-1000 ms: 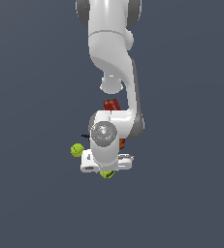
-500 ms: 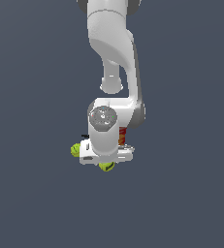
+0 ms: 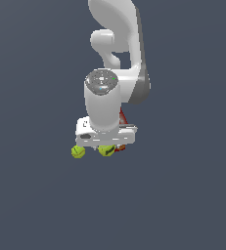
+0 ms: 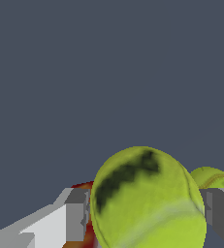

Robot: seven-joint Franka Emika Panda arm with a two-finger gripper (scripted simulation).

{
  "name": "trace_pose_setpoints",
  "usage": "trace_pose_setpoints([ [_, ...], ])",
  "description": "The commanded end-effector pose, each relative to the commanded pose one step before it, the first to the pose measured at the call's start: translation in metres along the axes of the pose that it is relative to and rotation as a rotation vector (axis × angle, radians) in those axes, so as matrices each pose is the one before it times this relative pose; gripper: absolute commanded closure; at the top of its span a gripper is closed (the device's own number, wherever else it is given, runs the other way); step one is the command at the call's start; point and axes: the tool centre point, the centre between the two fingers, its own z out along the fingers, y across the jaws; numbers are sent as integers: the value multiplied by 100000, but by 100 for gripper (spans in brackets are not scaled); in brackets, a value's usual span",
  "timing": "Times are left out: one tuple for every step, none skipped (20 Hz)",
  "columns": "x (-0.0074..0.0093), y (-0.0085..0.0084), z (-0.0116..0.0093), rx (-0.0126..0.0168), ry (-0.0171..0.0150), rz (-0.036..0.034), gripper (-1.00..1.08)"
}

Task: Pick up a designated object from a clutter of objects.

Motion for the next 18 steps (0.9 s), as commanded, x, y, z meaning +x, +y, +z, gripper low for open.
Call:
trace_pose_setpoints([
  [-1020, -13, -2401, -20, 169, -2, 108],
  [-402, -3, -903, 13, -68, 0, 108],
  [-418, -5, -956, 0, 0, 0, 108],
  [-423, -6, -969, 0, 0, 0, 108],
  [-412, -3, -943, 16, -67, -1, 108],
  [-432, -6, -999, 0, 0, 0, 108],
  [-438, -6, -1017, 0, 0, 0, 108],
  [-428, -2, -997, 18, -67, -1, 108],
  [-452, -6, -1058, 0, 0, 0, 108],
  [-460, -5, -1083, 0, 0, 0, 108],
  [-449, -1, -1068, 17, -67, -1, 108],
  [-459, -5, -1092, 0, 0, 0, 108],
  [-445, -4, -1065, 0, 0, 0, 108],
  [-409, 1, -1000, 15, -67, 0, 108],
  [-414, -3, -1009, 0, 0, 0, 108],
  [-398, -2, -979, 0, 0, 0, 108],
  [-359, 2, -908, 10, -68, 1, 108],
  [-365, -1, -906, 0, 0, 0, 108],
])
